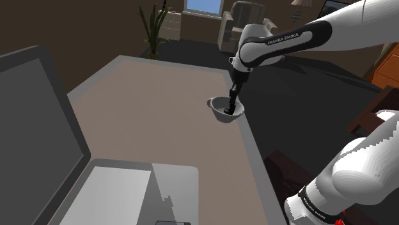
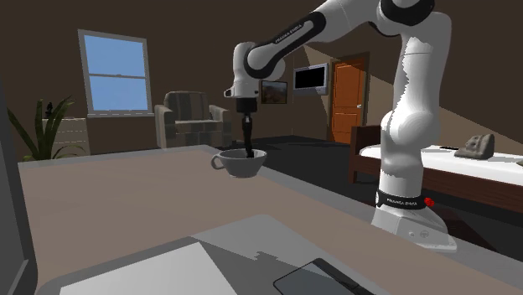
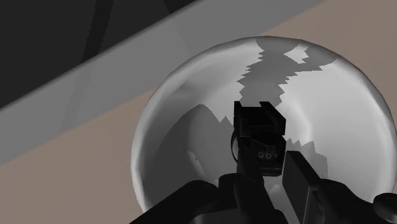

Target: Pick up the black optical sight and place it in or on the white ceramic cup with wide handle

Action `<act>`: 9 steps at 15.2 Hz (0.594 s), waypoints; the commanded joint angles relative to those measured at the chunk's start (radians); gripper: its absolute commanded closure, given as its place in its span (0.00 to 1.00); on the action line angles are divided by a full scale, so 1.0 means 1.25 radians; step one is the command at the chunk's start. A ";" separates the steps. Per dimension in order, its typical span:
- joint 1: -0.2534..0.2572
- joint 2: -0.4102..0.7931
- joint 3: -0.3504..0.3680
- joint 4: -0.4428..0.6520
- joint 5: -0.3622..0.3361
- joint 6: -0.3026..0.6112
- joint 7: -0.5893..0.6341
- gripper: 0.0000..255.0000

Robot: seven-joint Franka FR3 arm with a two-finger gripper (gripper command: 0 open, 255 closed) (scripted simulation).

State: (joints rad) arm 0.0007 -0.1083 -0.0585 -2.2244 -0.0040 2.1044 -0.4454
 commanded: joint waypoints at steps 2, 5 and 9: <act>0.001 0.003 0.001 -0.004 0.000 0.008 0.001 1.00; 0.001 0.003 0.001 -0.004 0.000 0.008 0.001 1.00; 0.001 0.003 0.001 -0.004 0.000 0.008 0.001 0.00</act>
State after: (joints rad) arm 0.0015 -0.1045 -0.0576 -2.2297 -0.0035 2.1142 -0.4439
